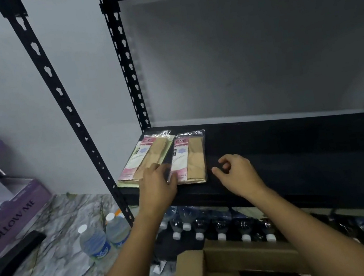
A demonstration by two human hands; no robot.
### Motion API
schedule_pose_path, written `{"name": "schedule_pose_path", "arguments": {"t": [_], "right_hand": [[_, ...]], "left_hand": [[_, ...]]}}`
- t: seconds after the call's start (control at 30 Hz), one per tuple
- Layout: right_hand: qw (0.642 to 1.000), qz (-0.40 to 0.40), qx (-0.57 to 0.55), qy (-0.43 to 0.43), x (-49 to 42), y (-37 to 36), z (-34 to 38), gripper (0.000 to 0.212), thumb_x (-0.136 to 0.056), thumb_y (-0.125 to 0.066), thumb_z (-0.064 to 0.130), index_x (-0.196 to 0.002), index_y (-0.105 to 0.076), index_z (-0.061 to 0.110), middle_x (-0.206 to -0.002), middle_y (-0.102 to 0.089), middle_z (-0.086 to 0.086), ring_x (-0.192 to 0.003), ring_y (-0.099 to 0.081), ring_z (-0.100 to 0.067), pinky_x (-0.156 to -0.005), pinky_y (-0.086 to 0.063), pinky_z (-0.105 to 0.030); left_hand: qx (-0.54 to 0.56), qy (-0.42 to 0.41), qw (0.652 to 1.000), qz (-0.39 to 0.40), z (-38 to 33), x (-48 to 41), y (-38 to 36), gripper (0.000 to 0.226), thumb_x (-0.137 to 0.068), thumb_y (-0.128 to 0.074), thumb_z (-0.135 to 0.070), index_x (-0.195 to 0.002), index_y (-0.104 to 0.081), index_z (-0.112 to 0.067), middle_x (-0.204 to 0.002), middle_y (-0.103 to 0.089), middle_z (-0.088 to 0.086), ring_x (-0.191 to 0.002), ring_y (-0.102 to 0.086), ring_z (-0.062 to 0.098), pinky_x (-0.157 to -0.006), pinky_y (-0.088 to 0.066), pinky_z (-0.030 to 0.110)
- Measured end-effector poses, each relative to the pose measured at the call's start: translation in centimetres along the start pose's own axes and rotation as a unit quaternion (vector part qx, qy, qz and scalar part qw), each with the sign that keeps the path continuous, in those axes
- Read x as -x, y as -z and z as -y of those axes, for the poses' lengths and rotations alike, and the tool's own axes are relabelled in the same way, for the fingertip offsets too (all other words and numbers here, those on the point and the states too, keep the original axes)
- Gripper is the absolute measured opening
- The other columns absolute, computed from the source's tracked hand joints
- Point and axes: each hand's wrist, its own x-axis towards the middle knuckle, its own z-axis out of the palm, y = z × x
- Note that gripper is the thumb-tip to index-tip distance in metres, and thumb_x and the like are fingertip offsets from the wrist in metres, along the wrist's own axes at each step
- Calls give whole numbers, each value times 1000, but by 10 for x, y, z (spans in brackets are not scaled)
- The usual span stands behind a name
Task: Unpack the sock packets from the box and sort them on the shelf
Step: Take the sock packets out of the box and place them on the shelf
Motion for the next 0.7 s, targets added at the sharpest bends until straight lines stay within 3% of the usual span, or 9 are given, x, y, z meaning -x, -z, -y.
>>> {"name": "schedule_pose_path", "arguments": {"t": [0.33,0.53,0.7], "right_hand": [[996,-2,16,83,93,64,-52,42,-82,-65,46,-118,-60,26,-94,-50,18,-91,-48,-2,-78,-45,-21],[998,-6,22,62,147,93,-91,40,-82,-66,43,-116,-61,22,-94,-49,16,-93,-50,-3,-82,-44,-21],[998,39,51,-10,188,89,-143,42,-84,-66,41,-120,-59,20,-101,-52,12,-102,-53,-10,-90,-46,-28]], "left_hand": [[94,-80,991,43,-46,87,-11,39,-89,-66,-33,-124,-62,-17,-121,-57,-2,-114,-53,17,-97,-47,35],[148,-91,979,110,-67,140,-45,36,-90,-65,-35,-123,-61,-19,-114,-54,-11,-108,-54,5,-93,-43,21],[145,-67,965,210,-68,183,-90,41,-91,-62,-40,-128,-56,-24,-114,-48,-19,-106,-51,0,-93,-43,21]]}}
